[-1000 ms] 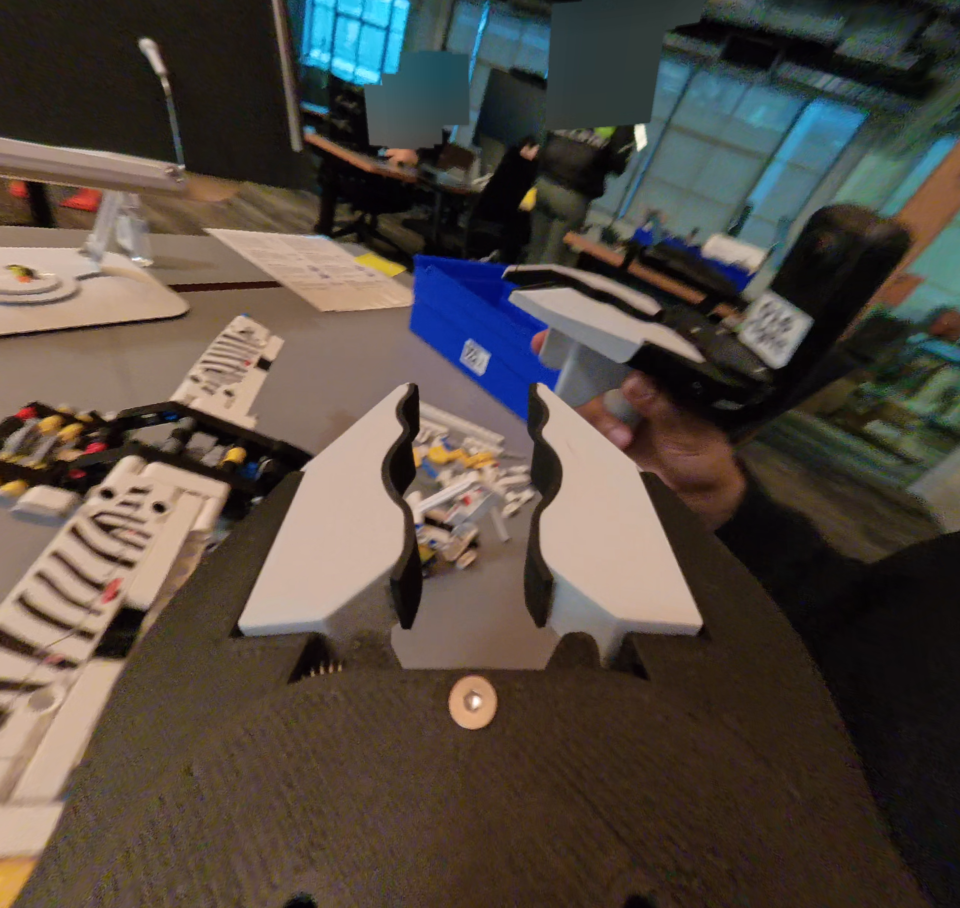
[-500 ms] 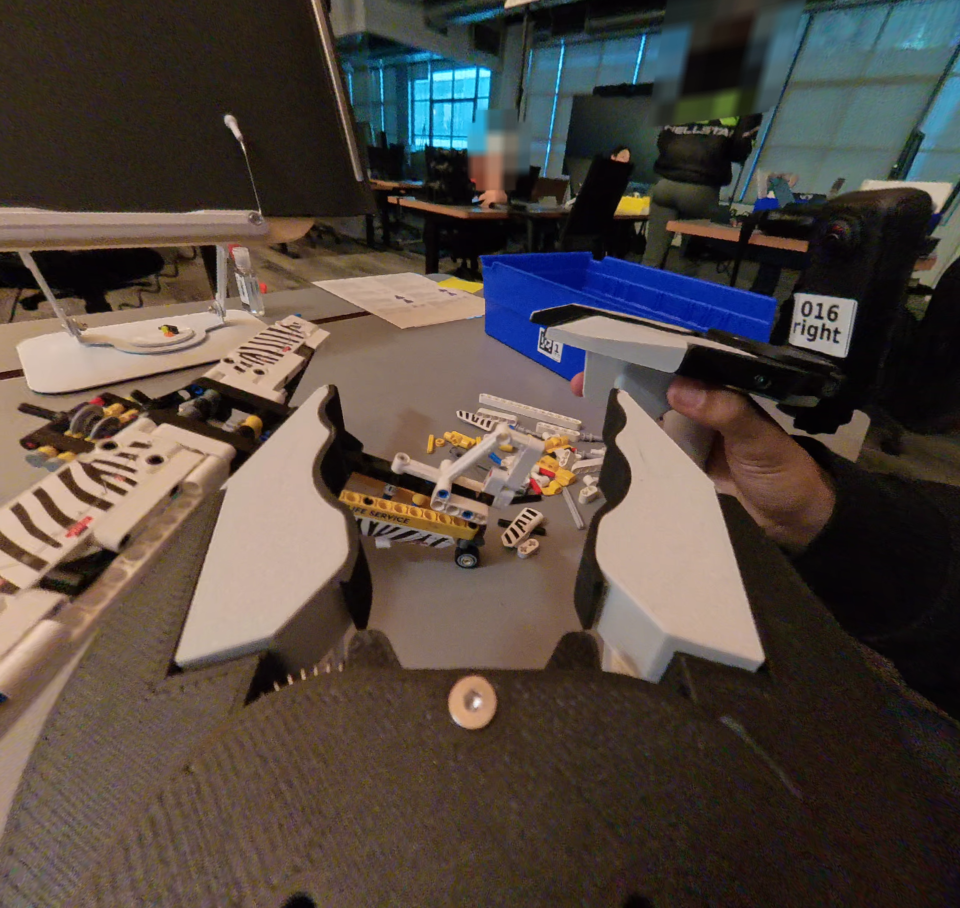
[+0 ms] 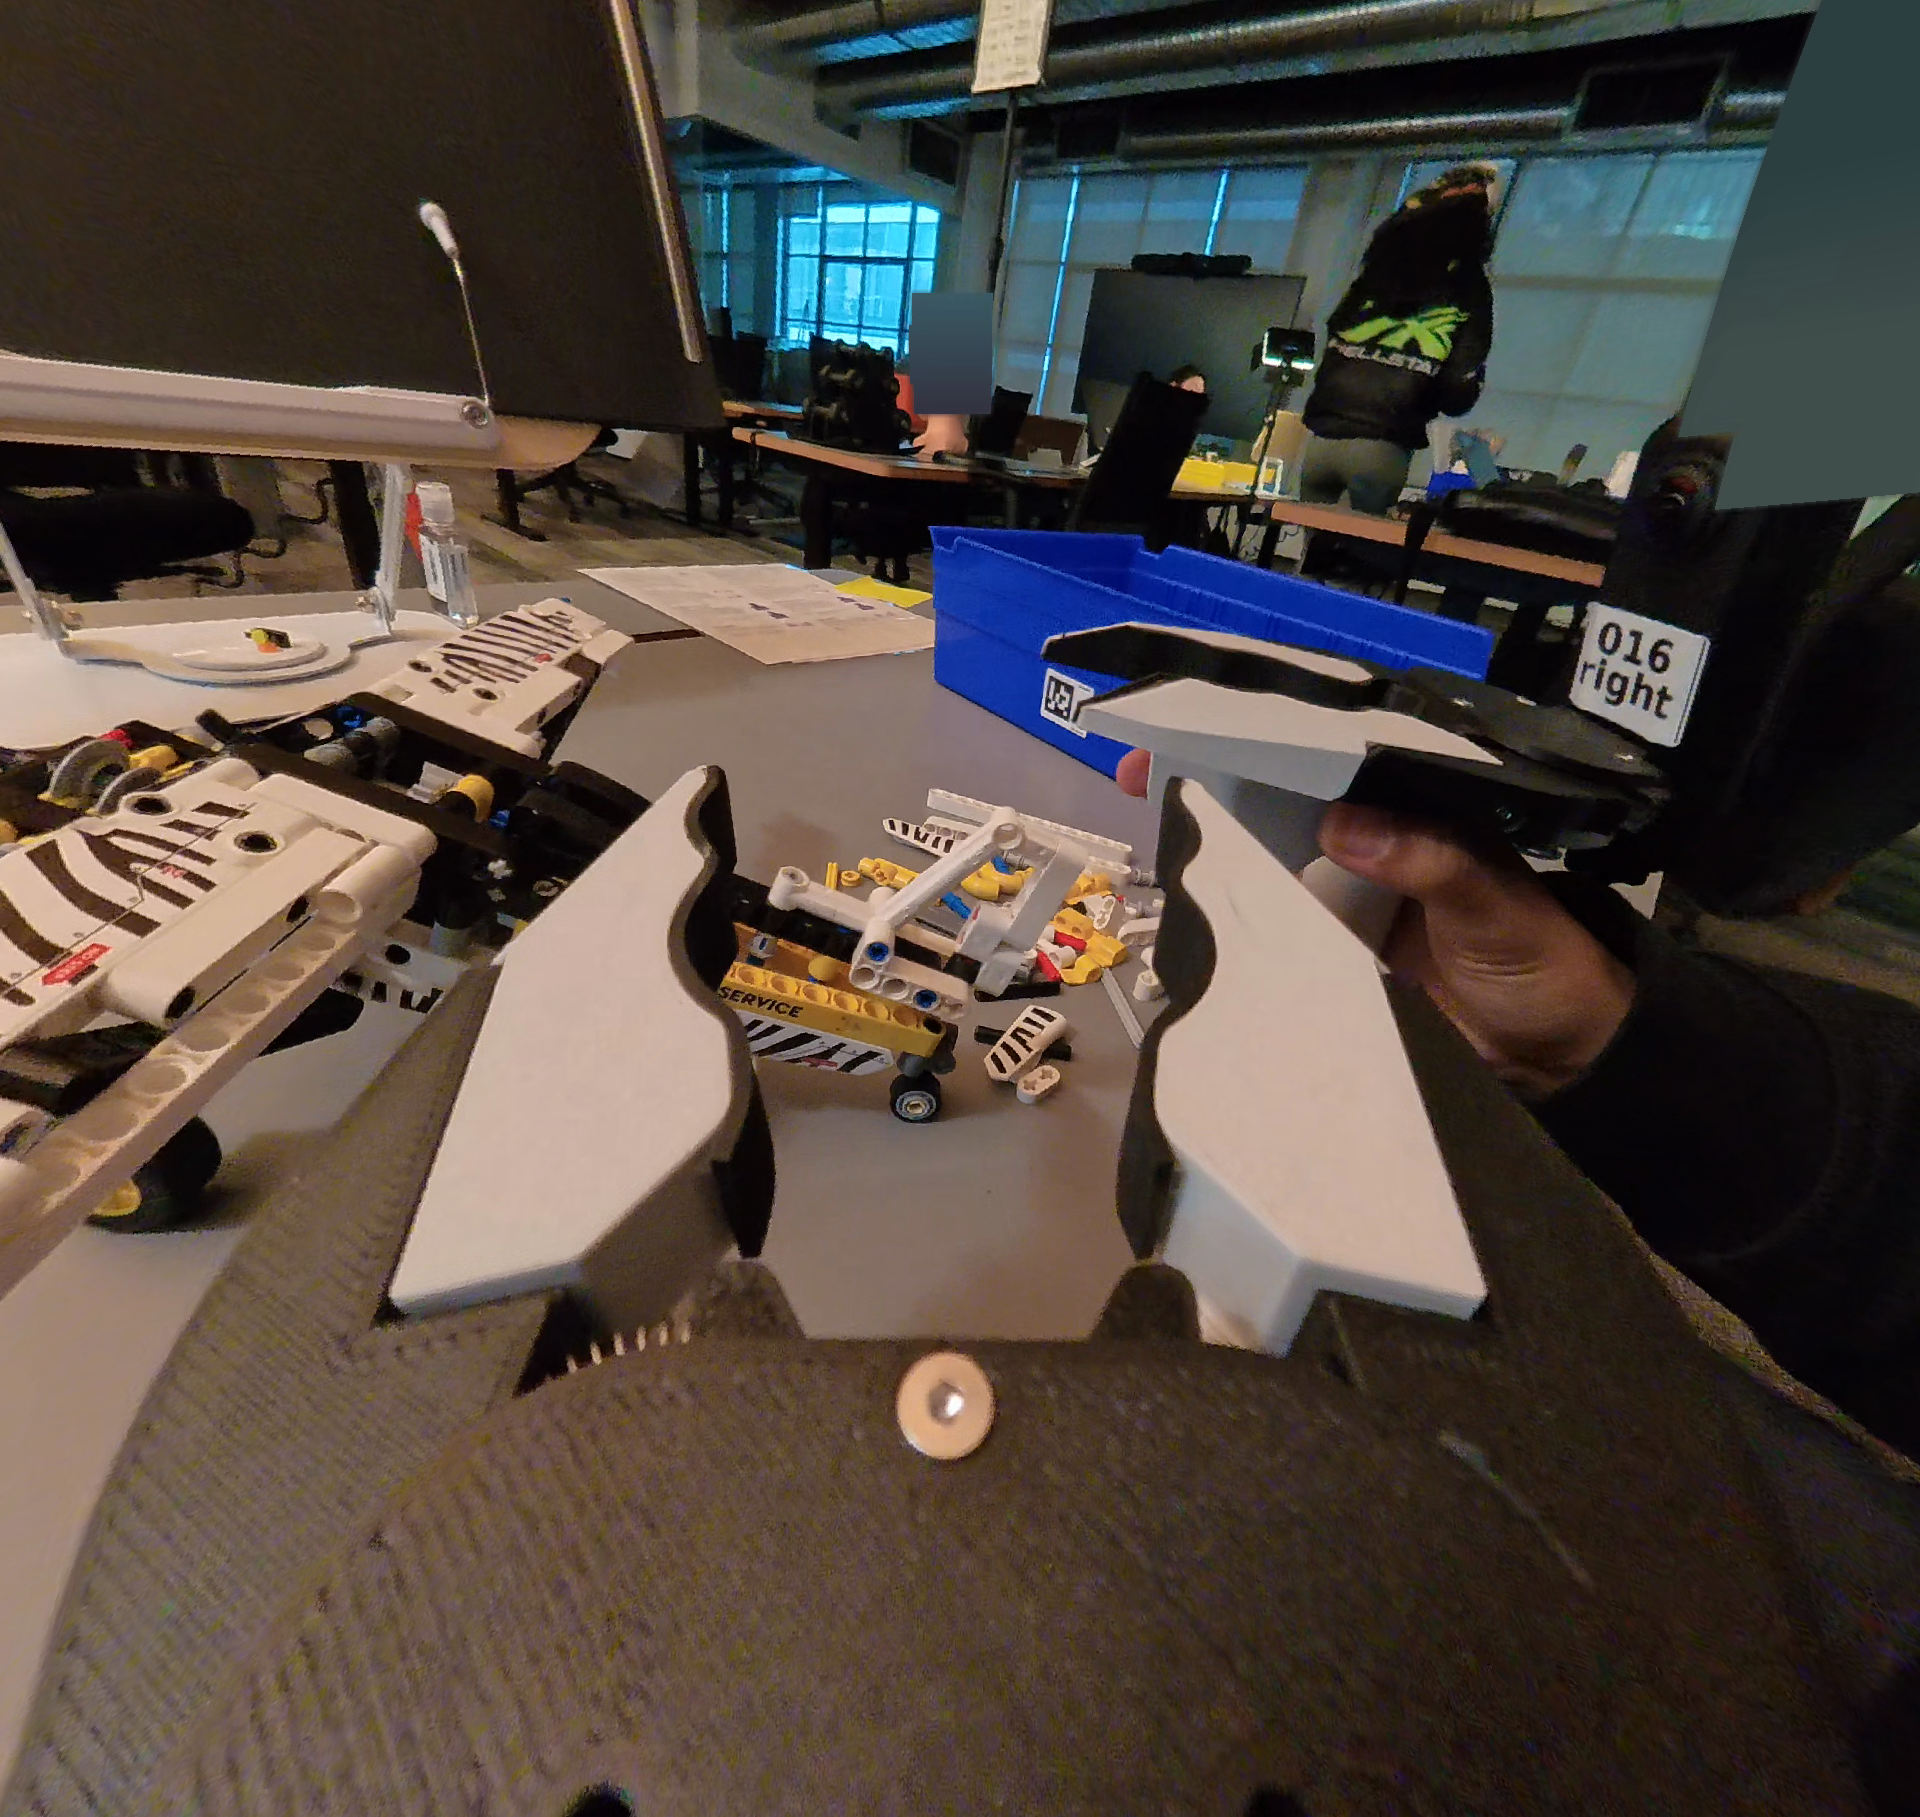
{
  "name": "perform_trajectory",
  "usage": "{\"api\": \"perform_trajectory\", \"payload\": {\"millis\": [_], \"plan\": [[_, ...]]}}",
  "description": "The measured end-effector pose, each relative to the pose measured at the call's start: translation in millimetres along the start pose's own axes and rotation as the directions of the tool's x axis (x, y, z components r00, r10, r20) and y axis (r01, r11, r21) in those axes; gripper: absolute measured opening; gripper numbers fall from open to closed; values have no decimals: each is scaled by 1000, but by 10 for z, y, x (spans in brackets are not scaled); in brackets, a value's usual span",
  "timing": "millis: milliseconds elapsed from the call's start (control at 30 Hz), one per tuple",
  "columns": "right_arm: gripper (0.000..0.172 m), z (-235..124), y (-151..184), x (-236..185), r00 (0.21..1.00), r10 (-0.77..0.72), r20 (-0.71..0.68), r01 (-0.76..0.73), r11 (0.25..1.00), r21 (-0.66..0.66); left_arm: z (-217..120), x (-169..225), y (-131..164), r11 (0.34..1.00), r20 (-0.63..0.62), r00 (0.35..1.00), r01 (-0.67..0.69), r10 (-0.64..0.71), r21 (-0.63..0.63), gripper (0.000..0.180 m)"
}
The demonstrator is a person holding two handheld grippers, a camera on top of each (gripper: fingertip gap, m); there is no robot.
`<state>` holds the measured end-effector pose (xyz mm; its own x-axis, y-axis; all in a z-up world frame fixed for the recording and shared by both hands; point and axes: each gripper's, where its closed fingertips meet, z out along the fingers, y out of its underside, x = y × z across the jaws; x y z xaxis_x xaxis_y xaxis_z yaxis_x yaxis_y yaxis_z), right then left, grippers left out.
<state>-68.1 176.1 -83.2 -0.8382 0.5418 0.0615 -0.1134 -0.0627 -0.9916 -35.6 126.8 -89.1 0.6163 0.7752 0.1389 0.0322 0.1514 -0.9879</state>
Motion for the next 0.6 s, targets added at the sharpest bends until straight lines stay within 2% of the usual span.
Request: {"api": "perform_trajectory", "payload": {"millis": [133, 267, 367, 500, 600], "plan": [[43, -1, -5, 11, 1000, 11, 1, -11, 1000, 4, -4, -13, -8, 1000, -1, 1000, 15, -15, 6, 76], [27, 3, 26, -73, 996, 45, 71, -43, 999, -26, -10, 26, -24, 1000, -29, 1000, -8, 9, 17, 78], [24, -5, 21, -99, 992, 72, 103, -69, 997, -28, -9, 23, -24, 1000, -22, 1000, -15, 16, 16, 77], [23, -15, 12, -118, 989, 77, 123, -75, 997, -24, -11, 9, -23, 1000, -30, 1000, 7, -6, 16, 56], [9, -24, 20, -204, 985, 49, 163, -45, 999, -28, -14, -31, -23, 999, -31, 998, 47, -46, 17, 43]]}}
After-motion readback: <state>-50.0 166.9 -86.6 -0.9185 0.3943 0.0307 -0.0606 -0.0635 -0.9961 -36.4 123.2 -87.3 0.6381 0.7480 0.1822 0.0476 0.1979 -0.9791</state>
